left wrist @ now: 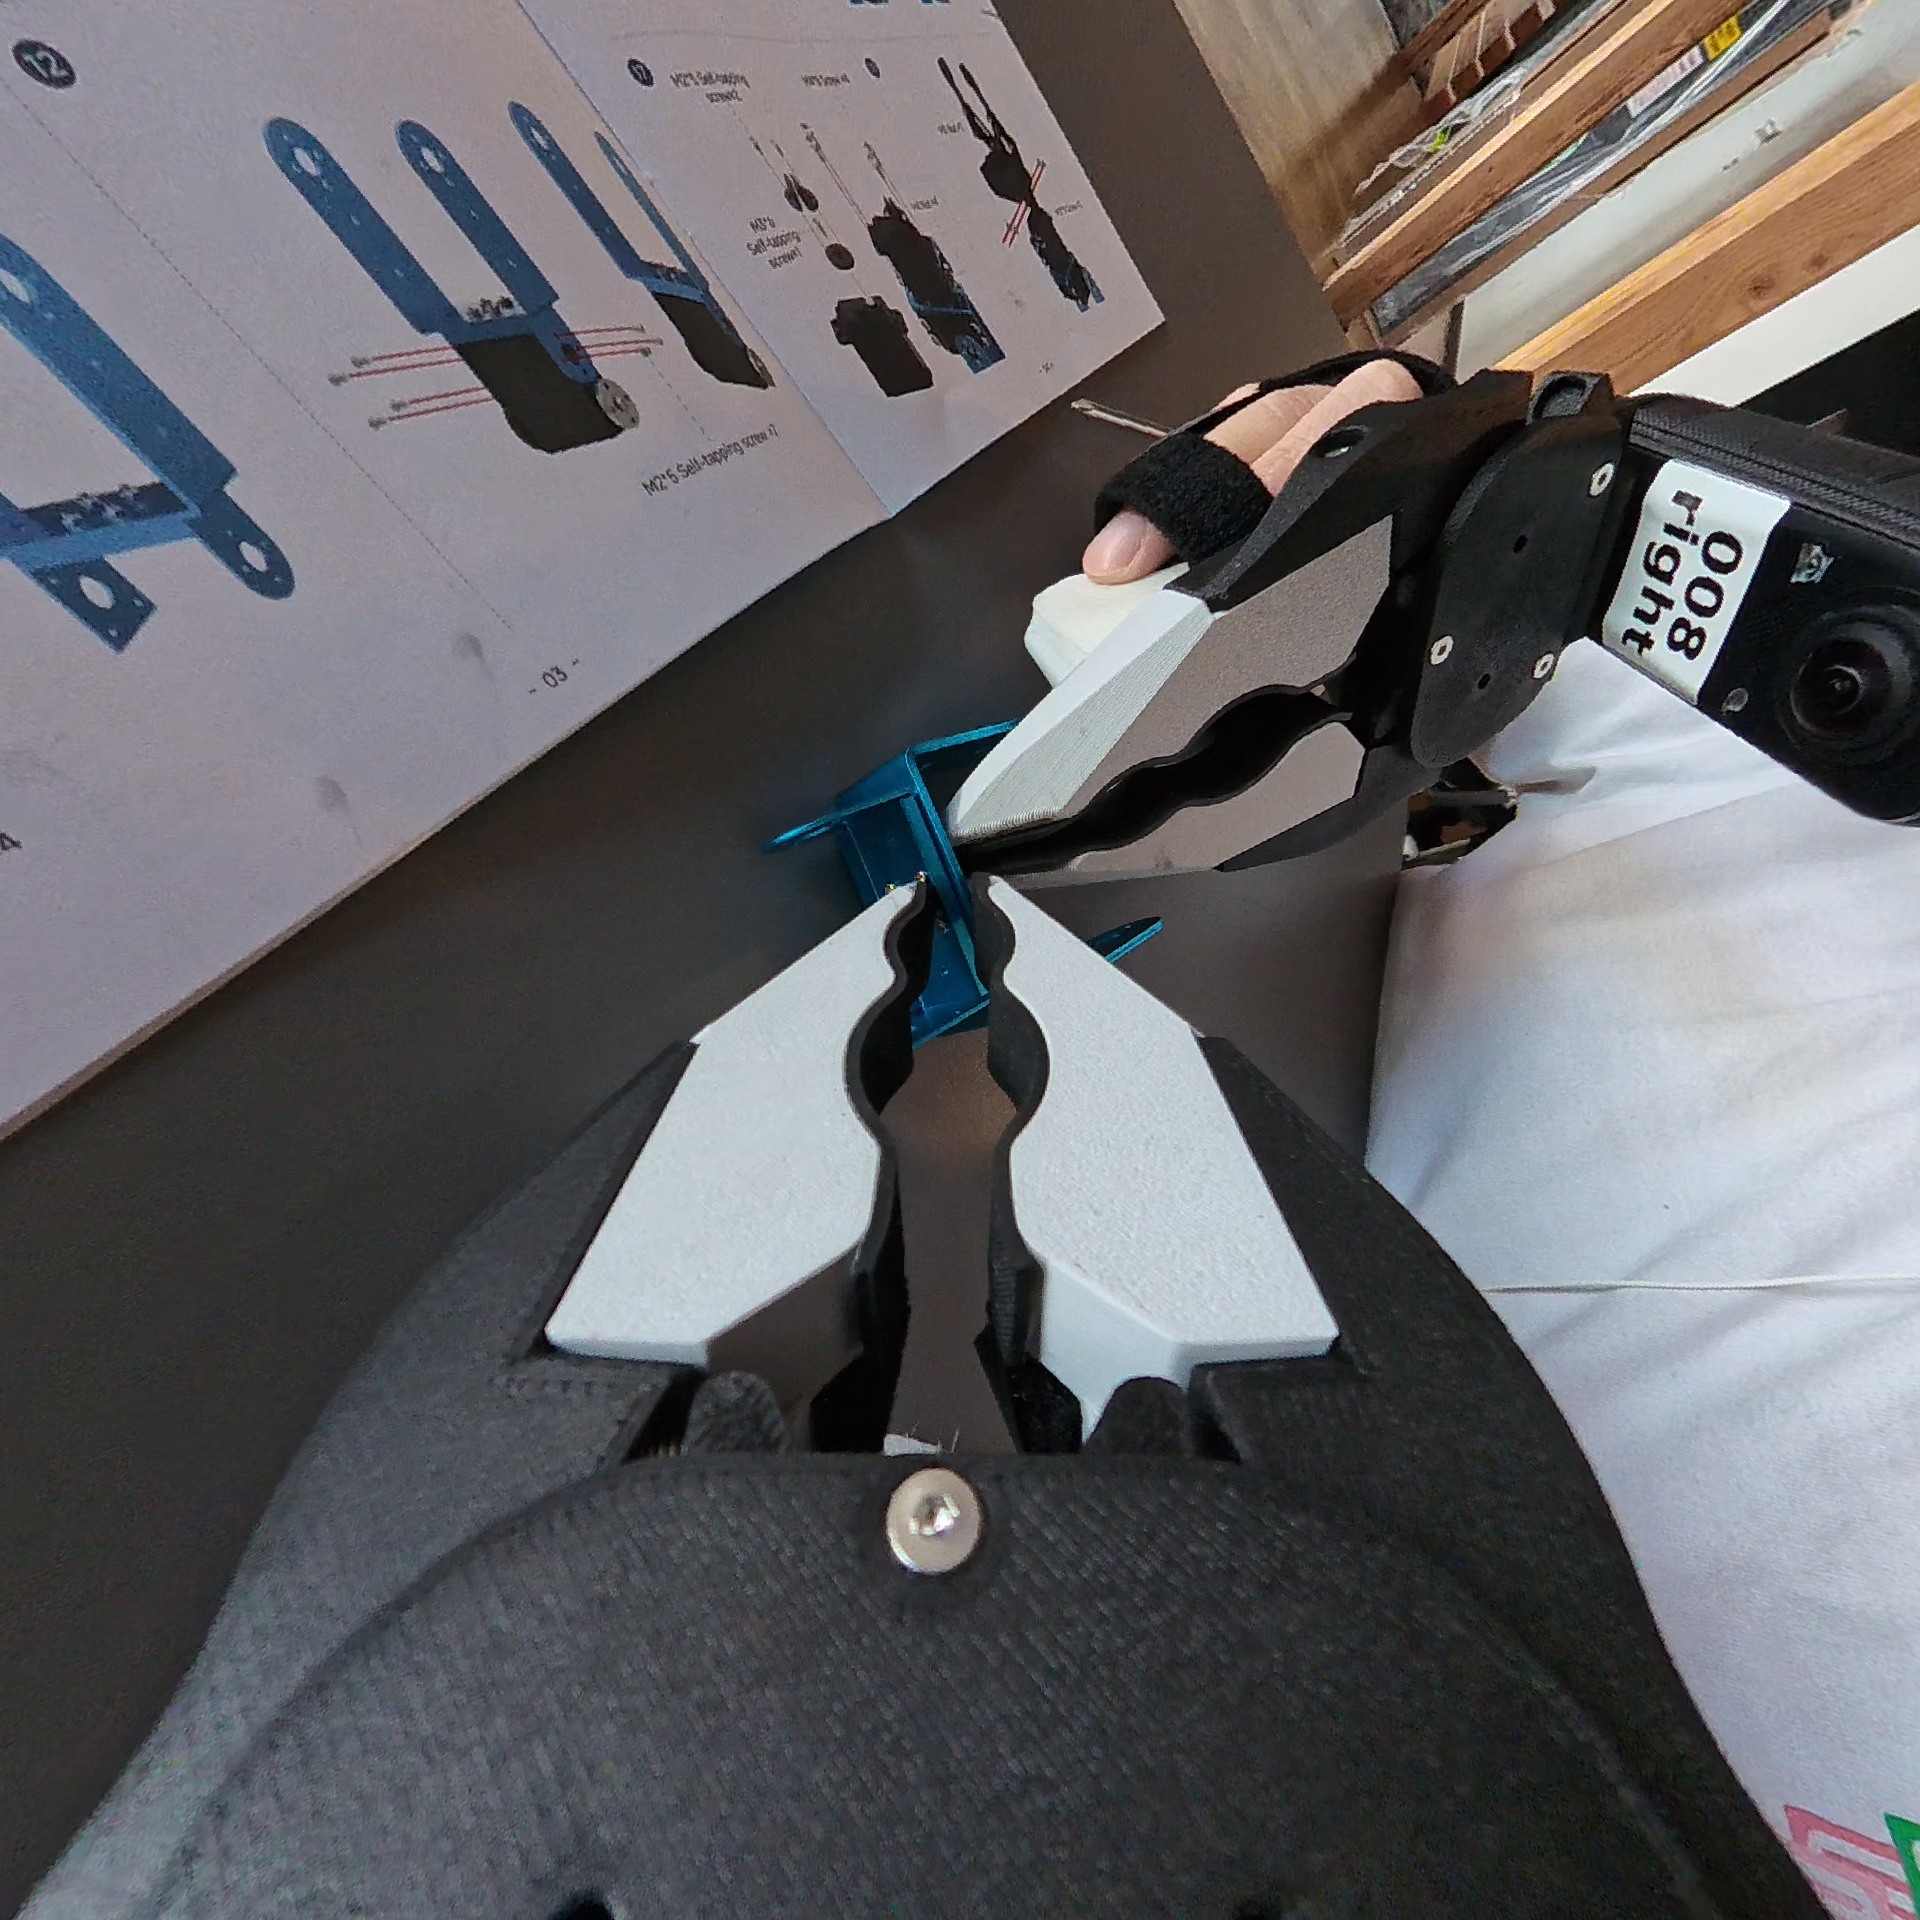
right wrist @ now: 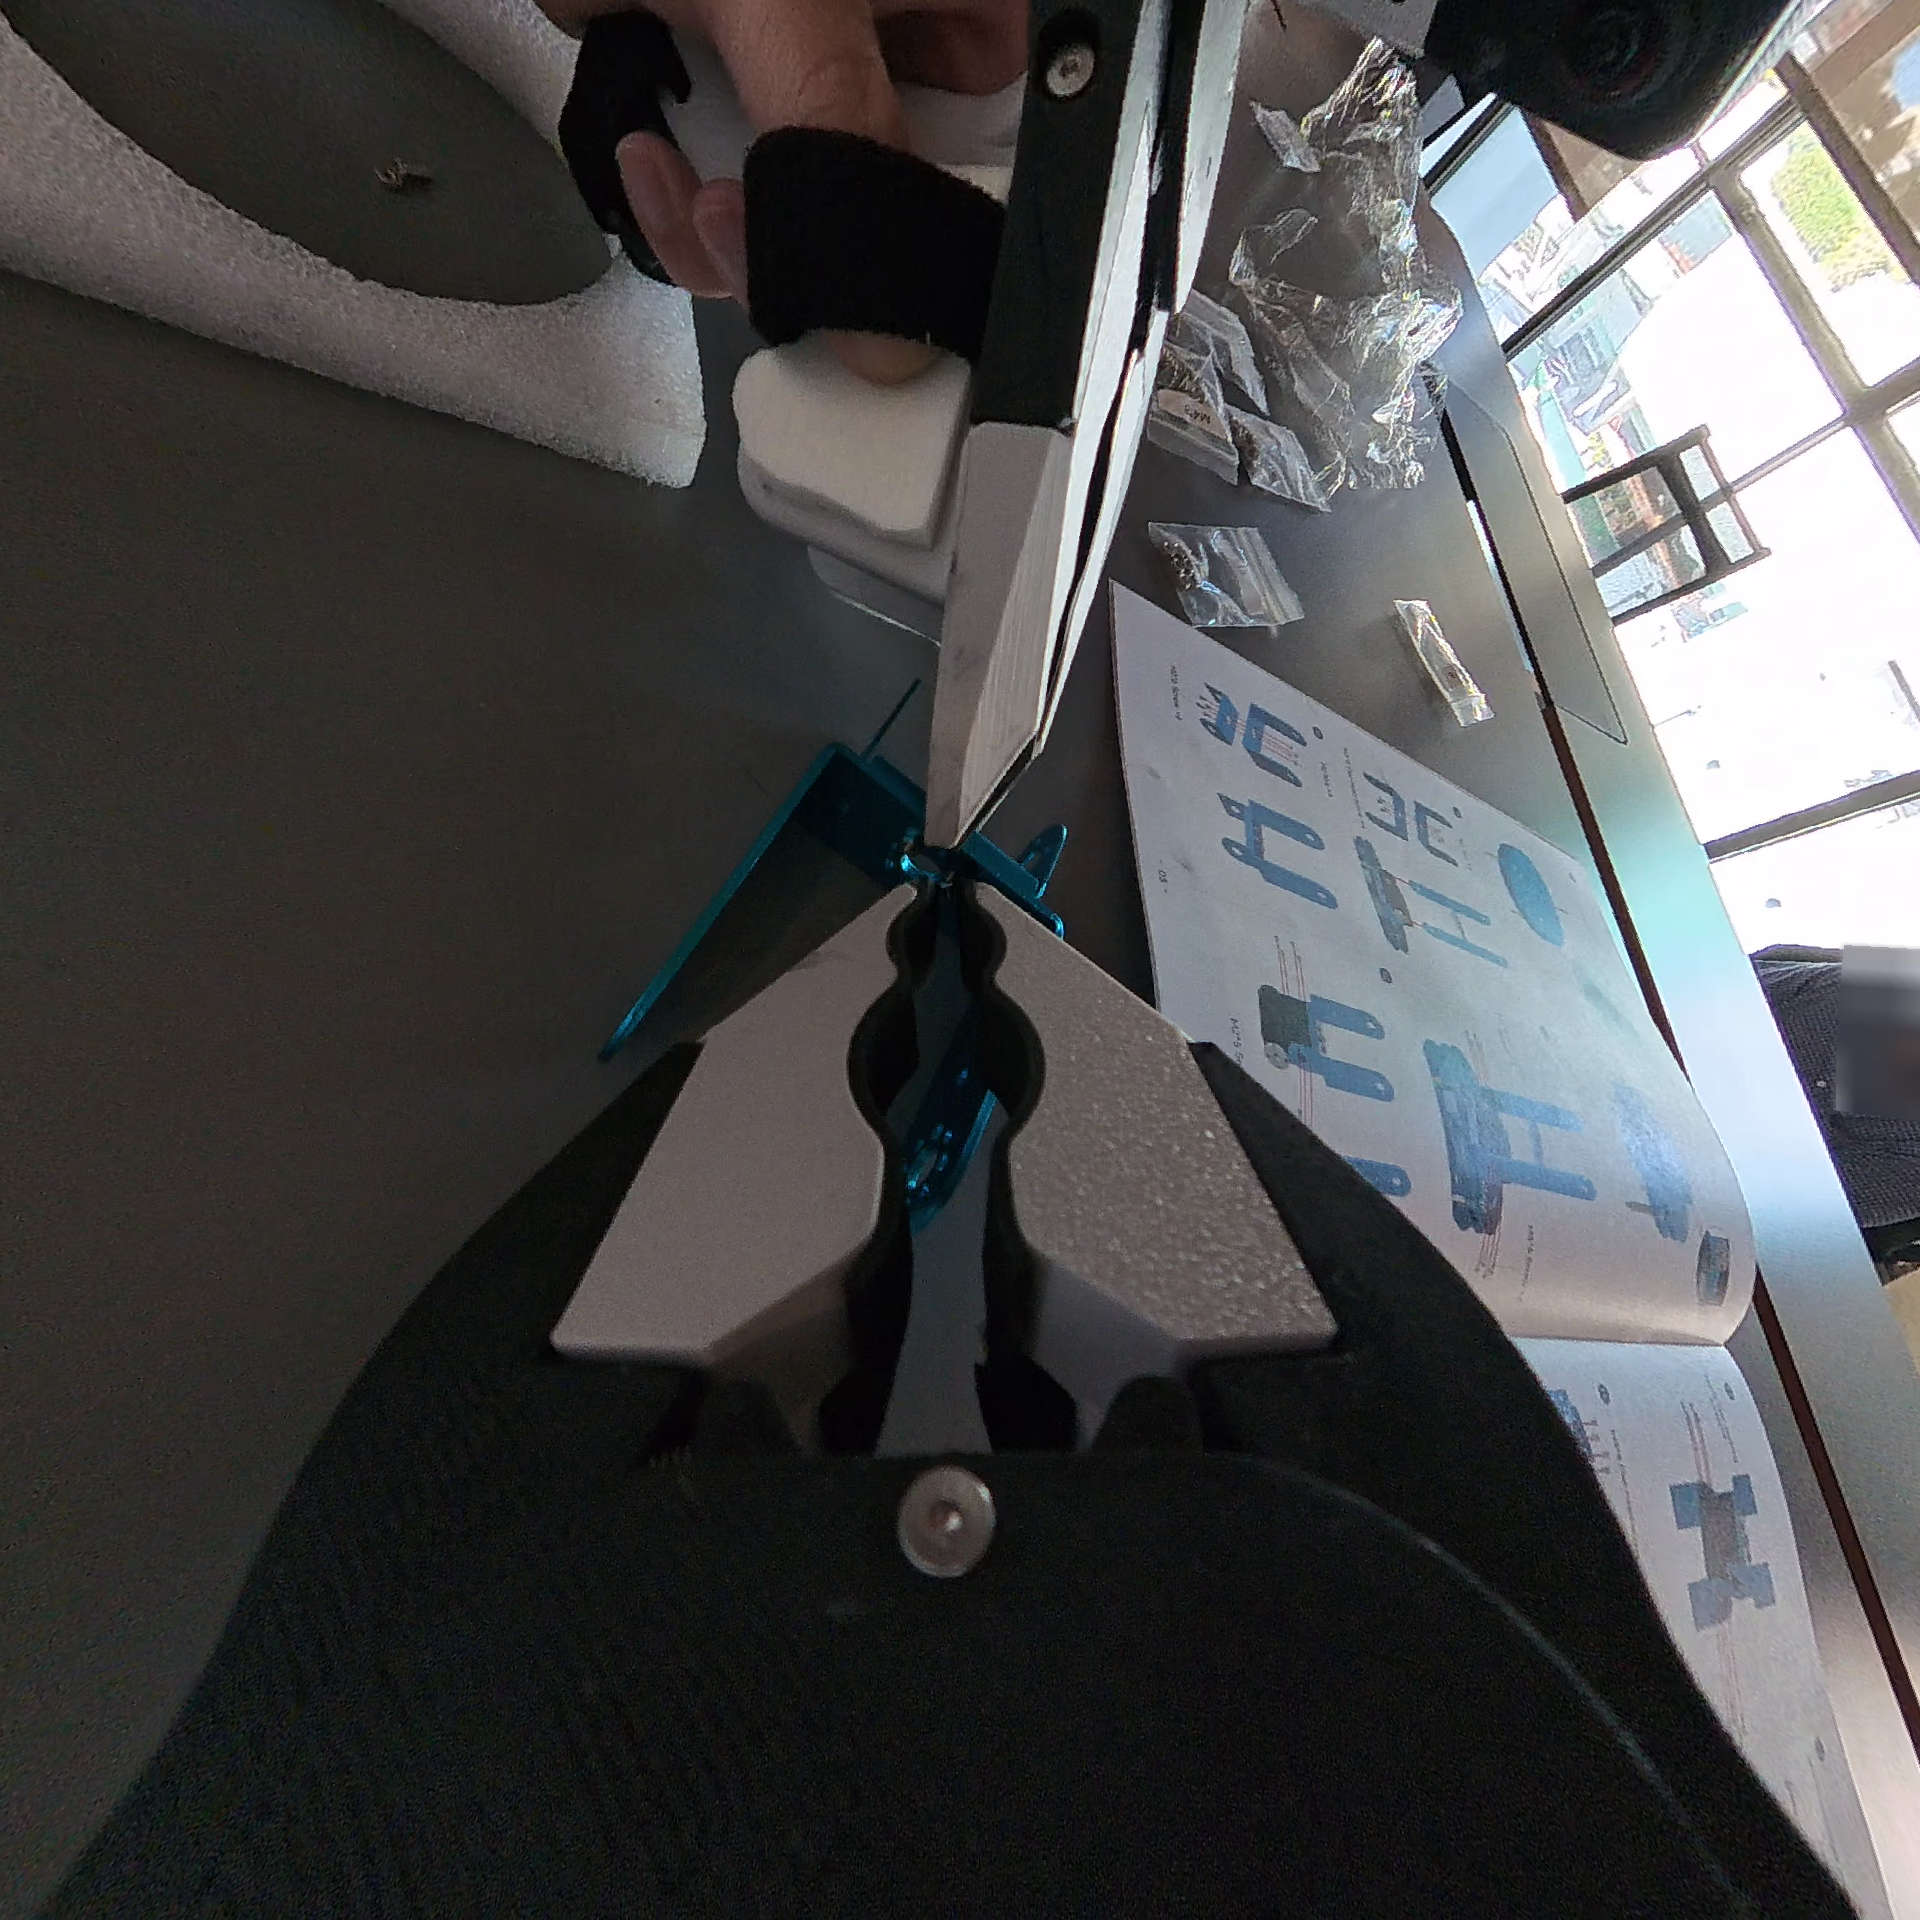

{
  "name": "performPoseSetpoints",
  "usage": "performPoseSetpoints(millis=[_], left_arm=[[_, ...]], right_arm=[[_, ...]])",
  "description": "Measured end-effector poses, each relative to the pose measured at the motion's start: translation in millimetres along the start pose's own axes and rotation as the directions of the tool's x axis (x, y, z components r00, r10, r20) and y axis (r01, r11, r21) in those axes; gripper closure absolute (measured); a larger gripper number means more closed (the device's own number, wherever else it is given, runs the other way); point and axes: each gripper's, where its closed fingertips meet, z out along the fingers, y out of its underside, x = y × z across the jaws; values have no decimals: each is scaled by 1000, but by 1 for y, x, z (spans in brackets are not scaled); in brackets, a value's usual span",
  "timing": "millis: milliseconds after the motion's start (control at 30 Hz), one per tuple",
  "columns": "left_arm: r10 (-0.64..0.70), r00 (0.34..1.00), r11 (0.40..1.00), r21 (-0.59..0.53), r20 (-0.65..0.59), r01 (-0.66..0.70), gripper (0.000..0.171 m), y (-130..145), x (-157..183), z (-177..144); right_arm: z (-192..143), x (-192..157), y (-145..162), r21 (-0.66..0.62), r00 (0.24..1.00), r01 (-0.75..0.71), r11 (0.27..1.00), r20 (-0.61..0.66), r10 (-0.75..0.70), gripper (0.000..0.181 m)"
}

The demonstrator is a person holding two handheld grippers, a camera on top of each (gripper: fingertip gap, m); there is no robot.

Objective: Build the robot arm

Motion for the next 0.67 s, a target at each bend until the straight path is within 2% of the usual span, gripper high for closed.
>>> performPoseSetpoints(millis=[200,467,667], left_arm=[[-32,999,999,-9,-19,32,151,1,1,-2],[-53,997,998,32,-56,54,153,-6,3,-5],[-79,995,996,30,-67,81,160,-5,1,-2]], right_arm=[[-1,0,1,0,1000,0,1000,1,0,179],[-2,1,0,6,1000,5,1000,-7,-5,180],[-1,1,0,6,1000,5,1000,-4,-5,179]])
